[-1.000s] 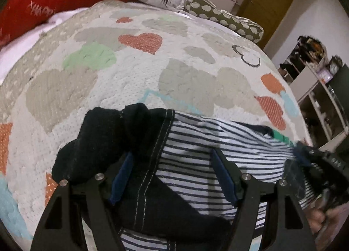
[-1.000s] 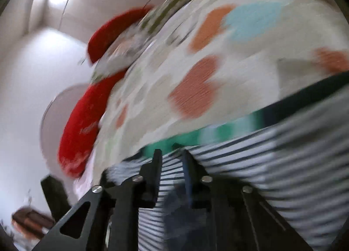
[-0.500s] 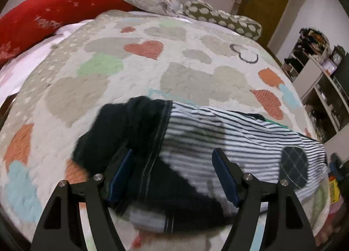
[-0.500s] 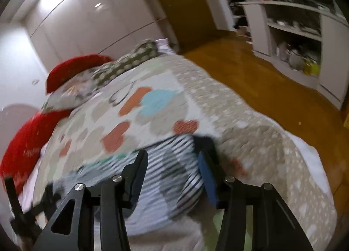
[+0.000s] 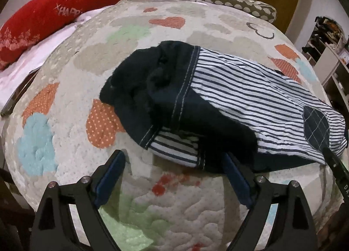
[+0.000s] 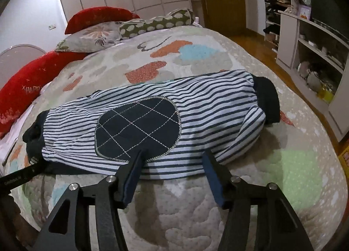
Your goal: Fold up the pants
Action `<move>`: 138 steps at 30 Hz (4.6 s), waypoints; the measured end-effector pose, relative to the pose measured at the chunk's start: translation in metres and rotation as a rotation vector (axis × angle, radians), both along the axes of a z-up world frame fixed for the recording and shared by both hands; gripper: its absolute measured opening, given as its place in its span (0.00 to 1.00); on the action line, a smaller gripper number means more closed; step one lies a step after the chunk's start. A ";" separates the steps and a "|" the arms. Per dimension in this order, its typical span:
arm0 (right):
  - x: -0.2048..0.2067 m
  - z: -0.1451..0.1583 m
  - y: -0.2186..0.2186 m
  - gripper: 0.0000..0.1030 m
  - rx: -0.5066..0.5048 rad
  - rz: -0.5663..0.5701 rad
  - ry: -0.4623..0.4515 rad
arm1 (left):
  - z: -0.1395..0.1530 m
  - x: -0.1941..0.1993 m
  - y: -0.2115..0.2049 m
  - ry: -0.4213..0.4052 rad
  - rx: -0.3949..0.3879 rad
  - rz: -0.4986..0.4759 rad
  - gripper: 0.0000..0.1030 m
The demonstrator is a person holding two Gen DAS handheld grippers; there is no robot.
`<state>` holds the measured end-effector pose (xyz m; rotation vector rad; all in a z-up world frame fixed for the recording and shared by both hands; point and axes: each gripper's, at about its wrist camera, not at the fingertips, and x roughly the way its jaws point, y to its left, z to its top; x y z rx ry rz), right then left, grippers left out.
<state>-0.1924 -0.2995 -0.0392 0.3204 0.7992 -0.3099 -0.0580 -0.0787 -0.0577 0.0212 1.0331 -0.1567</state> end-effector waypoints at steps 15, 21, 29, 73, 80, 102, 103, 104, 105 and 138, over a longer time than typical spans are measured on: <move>0.033 0.083 0.001 0.67 -0.006 0.278 -0.143 | 0.058 -0.009 -0.040 -0.229 -0.126 -0.194 0.88; 0.147 0.051 0.016 0.66 -0.021 0.508 0.046 | 0.003 0.008 -0.066 -0.089 -0.026 -0.232 0.72; 0.196 -0.001 0.053 0.31 -0.070 0.691 0.216 | -0.001 -0.001 -0.067 -0.140 -0.023 -0.251 0.72; 0.076 0.031 -0.008 0.39 0.184 0.235 0.005 | 0.016 -0.006 -0.054 -0.082 -0.071 -0.214 0.74; 0.006 0.012 -0.034 0.45 0.077 0.060 -0.021 | 0.035 -0.020 -0.035 -0.041 -0.082 -0.166 0.74; -0.053 0.008 -0.107 0.63 0.328 -0.090 -0.188 | 0.075 0.035 -0.249 0.121 -0.132 -0.615 0.77; -0.051 0.008 -0.107 0.63 0.339 -0.079 -0.191 | 0.072 0.040 -0.267 0.148 -0.135 -0.647 0.77; -0.047 0.007 -0.108 0.63 0.349 -0.067 -0.192 | 0.068 0.043 -0.283 0.169 -0.132 -0.676 0.77; -0.044 0.006 -0.107 0.63 0.355 -0.055 -0.193 | 0.065 0.045 -0.295 0.186 -0.129 -0.699 0.77; 0.064 0.026 0.016 0.47 0.301 0.407 -0.135 | 0.049 0.079 -0.118 0.206 -0.523 -0.361 0.51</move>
